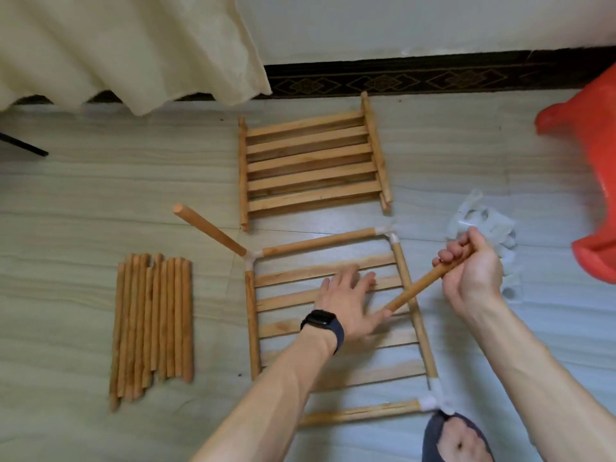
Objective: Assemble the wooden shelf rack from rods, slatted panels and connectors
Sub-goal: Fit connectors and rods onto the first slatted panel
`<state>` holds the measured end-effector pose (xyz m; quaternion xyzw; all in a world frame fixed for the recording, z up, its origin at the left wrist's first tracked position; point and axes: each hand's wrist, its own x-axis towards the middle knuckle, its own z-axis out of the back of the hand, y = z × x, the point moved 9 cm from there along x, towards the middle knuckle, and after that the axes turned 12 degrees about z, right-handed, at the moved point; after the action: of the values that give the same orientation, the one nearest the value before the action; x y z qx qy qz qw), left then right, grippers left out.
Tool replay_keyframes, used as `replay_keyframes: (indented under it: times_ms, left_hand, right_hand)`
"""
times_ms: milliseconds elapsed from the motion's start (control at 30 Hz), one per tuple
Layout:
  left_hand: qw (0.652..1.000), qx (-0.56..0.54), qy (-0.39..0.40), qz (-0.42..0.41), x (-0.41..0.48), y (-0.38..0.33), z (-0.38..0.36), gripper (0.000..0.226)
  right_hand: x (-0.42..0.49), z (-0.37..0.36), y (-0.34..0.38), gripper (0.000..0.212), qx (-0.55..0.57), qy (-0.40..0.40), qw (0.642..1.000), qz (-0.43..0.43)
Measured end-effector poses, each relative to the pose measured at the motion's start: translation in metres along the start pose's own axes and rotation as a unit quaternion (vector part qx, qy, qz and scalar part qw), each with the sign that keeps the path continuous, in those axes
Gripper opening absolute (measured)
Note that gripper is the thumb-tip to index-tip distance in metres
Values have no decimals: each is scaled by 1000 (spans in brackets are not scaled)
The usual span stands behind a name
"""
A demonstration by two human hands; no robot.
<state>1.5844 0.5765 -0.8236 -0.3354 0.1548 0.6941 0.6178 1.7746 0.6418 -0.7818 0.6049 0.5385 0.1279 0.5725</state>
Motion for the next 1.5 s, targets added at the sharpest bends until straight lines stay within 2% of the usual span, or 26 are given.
replay_keyframes:
  times_ms: [100, 267, 500, 800, 1000, 1167, 1333, 1500]
  left_hand:
    - [998, 37, 20, 36, 13, 0, -40, 104]
    - [998, 53, -15, 41, 25, 6, -62, 107]
    - [997, 55, 6, 48, 28, 5, -68, 108]
    - [997, 50, 21, 48, 27, 6, -69, 111]
    - [997, 51, 19, 50, 29, 6, -70, 112]
    - [998, 47, 14, 50, 27, 6, -69, 112]
    - [998, 45, 5, 47, 28, 5, -68, 112]
    - [998, 38, -12, 39, 25, 6, -66, 111]
  right_hand:
    - [16, 2, 47, 45, 44, -12, 998, 50]
    - [20, -36, 102, 51, 65, 28, 987, 144]
    - [9, -102, 124, 44, 1, 109, 955, 275]
    - [6, -125, 116, 44, -36, 185, 938, 291]
    - [-23, -131, 96, 51, -95, 275, 895, 338]
    - [-38, -138, 87, 44, -114, 310, 877, 349]
    - [-32, -131, 83, 50, -123, 296, 885, 339]
    - [-9, -134, 95, 45, -102, 243, 921, 288]
